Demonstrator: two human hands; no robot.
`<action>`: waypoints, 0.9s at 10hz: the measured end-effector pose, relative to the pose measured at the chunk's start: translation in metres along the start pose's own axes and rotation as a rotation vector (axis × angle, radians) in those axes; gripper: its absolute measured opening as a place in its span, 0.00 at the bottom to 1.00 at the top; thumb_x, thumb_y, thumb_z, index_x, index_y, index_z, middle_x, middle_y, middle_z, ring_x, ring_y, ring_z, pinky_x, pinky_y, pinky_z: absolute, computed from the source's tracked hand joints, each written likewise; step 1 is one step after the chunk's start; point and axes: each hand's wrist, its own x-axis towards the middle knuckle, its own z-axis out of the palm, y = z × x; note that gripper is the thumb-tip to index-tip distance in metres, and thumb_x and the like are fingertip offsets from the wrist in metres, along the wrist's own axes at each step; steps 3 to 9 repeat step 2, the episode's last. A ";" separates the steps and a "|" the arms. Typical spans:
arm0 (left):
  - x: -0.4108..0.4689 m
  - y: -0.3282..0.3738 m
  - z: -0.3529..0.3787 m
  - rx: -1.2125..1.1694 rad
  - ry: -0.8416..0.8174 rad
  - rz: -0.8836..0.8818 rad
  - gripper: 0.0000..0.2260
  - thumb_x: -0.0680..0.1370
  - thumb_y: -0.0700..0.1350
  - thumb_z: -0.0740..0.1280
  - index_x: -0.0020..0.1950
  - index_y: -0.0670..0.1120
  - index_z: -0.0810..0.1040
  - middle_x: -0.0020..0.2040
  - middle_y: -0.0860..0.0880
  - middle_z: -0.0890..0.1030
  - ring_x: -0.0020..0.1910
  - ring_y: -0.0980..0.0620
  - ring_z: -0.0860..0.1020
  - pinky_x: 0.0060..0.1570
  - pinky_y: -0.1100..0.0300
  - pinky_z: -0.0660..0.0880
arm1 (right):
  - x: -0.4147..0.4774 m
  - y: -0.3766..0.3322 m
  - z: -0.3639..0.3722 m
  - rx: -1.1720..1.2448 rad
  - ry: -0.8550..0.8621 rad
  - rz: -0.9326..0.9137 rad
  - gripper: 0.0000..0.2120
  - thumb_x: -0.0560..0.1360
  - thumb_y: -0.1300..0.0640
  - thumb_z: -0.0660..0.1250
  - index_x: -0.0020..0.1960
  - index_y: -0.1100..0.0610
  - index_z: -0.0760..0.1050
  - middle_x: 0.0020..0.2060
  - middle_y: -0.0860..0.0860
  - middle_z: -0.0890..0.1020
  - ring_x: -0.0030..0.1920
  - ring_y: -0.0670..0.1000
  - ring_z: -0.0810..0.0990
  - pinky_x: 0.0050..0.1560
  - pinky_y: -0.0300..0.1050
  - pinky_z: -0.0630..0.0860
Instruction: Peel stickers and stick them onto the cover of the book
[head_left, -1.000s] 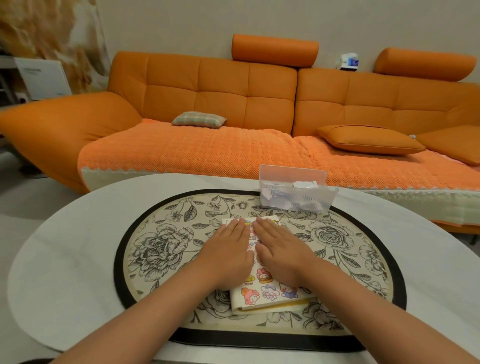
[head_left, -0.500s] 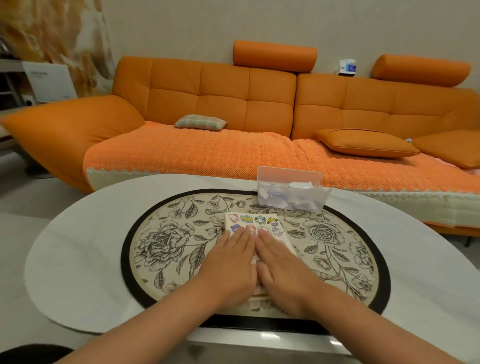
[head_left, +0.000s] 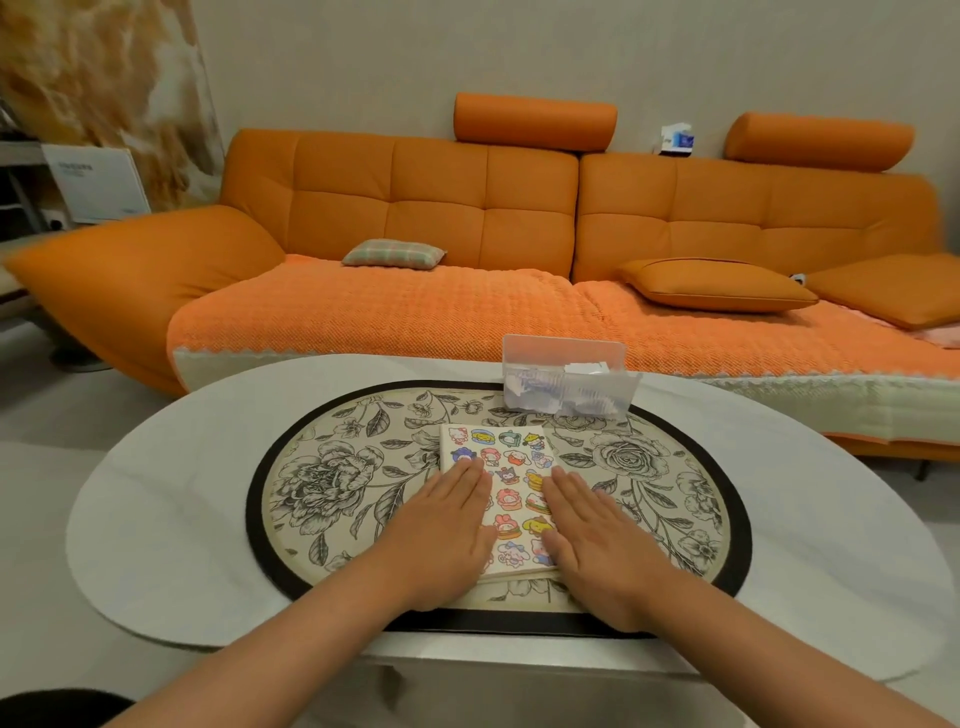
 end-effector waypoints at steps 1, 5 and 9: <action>-0.006 0.000 -0.003 -0.111 0.037 0.007 0.29 0.85 0.58 0.47 0.82 0.49 0.41 0.82 0.52 0.39 0.79 0.57 0.36 0.76 0.60 0.35 | -0.005 0.002 -0.006 0.224 -0.013 0.004 0.29 0.84 0.40 0.40 0.80 0.47 0.36 0.79 0.44 0.35 0.77 0.42 0.33 0.79 0.44 0.37; -0.014 0.004 -0.024 -0.358 0.138 0.022 0.29 0.83 0.63 0.48 0.81 0.59 0.43 0.77 0.63 0.42 0.79 0.60 0.41 0.75 0.60 0.38 | -0.015 -0.001 -0.043 0.534 0.145 -0.027 0.29 0.81 0.34 0.42 0.80 0.37 0.41 0.79 0.37 0.41 0.78 0.39 0.41 0.79 0.47 0.45; -0.014 0.004 -0.024 -0.358 0.138 0.022 0.29 0.83 0.63 0.48 0.81 0.59 0.43 0.77 0.63 0.42 0.79 0.60 0.41 0.75 0.60 0.38 | -0.015 -0.001 -0.043 0.534 0.145 -0.027 0.29 0.81 0.34 0.42 0.80 0.37 0.41 0.79 0.37 0.41 0.78 0.39 0.41 0.79 0.47 0.45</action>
